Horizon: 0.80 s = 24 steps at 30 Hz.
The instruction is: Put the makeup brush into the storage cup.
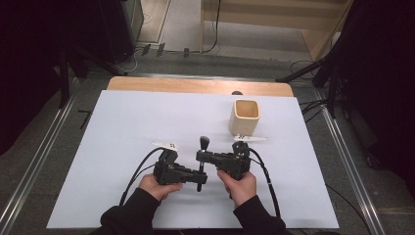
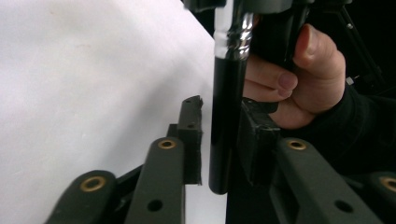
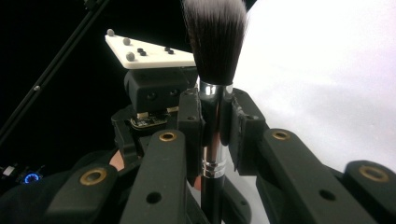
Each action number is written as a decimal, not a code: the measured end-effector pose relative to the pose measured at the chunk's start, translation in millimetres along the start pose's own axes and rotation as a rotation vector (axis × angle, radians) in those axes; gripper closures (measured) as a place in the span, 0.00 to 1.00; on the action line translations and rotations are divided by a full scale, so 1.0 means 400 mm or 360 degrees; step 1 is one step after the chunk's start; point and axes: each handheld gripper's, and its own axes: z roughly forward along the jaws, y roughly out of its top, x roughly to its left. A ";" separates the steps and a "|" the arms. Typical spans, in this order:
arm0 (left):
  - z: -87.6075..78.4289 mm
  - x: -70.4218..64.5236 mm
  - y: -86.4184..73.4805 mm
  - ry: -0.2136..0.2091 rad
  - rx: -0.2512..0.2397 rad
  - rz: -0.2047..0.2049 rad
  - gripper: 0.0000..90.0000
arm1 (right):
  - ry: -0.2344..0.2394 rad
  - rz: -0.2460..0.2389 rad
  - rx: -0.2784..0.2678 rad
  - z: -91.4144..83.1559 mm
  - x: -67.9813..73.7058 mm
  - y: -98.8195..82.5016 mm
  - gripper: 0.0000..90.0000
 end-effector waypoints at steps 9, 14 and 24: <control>-0.020 -0.002 0.006 0.0075 0.0016 0.0002 0.58 | -0.0028 -0.0040 0.0003 -0.011 -0.003 0.005 0.86; -0.041 -0.011 0.009 0.0197 0.0028 0.0057 0.48 | -0.0055 -0.0065 0.0016 -0.019 -0.003 0.008 0.86; -0.068 -0.019 0.010 0.0347 0.0105 0.0121 0.41 | -0.0132 -0.0123 0.0021 -0.039 -0.003 0.018 0.86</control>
